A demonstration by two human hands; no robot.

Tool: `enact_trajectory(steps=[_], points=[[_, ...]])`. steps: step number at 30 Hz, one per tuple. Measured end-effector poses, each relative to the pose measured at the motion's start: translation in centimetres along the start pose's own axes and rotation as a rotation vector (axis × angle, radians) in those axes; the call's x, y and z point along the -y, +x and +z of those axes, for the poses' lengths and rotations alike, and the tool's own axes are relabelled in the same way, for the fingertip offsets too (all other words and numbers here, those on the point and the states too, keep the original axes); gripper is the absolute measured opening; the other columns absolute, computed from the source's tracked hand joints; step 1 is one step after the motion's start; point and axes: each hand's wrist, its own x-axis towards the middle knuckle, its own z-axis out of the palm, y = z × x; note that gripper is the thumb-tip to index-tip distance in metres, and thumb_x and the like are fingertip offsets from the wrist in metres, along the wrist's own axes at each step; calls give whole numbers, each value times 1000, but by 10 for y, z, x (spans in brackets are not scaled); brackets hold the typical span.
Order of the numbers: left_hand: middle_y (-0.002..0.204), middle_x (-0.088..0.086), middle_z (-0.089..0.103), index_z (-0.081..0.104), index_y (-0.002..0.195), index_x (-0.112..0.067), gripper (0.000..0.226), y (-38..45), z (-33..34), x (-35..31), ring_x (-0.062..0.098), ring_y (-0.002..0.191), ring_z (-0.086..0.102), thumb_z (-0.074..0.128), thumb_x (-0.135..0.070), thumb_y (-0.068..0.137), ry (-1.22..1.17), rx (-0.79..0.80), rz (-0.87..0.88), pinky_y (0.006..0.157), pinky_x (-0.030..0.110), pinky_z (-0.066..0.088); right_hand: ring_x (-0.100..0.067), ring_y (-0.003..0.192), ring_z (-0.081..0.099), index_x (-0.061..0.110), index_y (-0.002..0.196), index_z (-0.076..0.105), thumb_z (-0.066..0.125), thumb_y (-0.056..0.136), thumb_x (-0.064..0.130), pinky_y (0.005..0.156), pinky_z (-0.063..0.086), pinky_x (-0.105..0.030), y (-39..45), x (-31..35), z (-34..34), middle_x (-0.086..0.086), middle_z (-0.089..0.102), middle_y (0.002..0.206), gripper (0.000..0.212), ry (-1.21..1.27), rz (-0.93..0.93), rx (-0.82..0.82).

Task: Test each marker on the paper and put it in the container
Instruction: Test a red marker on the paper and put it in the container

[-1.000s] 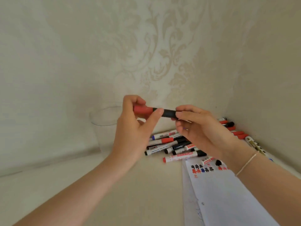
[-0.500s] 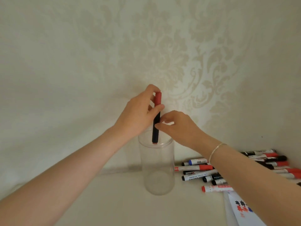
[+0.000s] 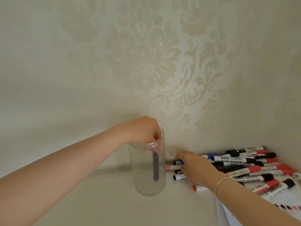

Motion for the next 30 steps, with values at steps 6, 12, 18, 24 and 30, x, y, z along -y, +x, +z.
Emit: enact_trajectory(steps=[6,12,18,24,30], points=[[87,1,74,75,97,-14,20,16,-3,-1,6,69,67,74,-26,81,-92,228,-90,75,29,58,-26,120,40,15,118,58,47,91,13,94,32,-35,11,3,14,-6,45,123,29,-352,-79,-12],[109,11,70,61,116,2,36,24,4,0,20,89,71,62,-24,92,-323,531,-248,76,26,57,-22,103,47,13,100,63,53,91,16,80,35,-28,11,-6,16,-2,50,108,14,26,-67,-155],[105,12,72,66,110,0,29,2,-40,-6,16,91,72,53,-23,97,-369,381,-231,82,31,58,-20,83,67,15,96,61,58,92,14,68,52,-23,-9,-2,-38,-2,69,88,5,962,159,-391],[84,-6,74,71,93,-15,18,-19,-48,-58,1,74,70,56,-25,94,-257,-199,32,67,7,47,-32,77,71,4,100,52,49,97,12,66,60,-37,-36,2,-79,-17,72,87,9,1544,201,-473],[110,-1,64,44,127,-19,45,-10,43,-111,15,93,64,50,-49,93,-311,-89,27,84,37,53,-14,61,66,8,94,53,48,97,19,56,50,-24,-55,-4,-79,-9,71,74,13,1499,291,-537]])
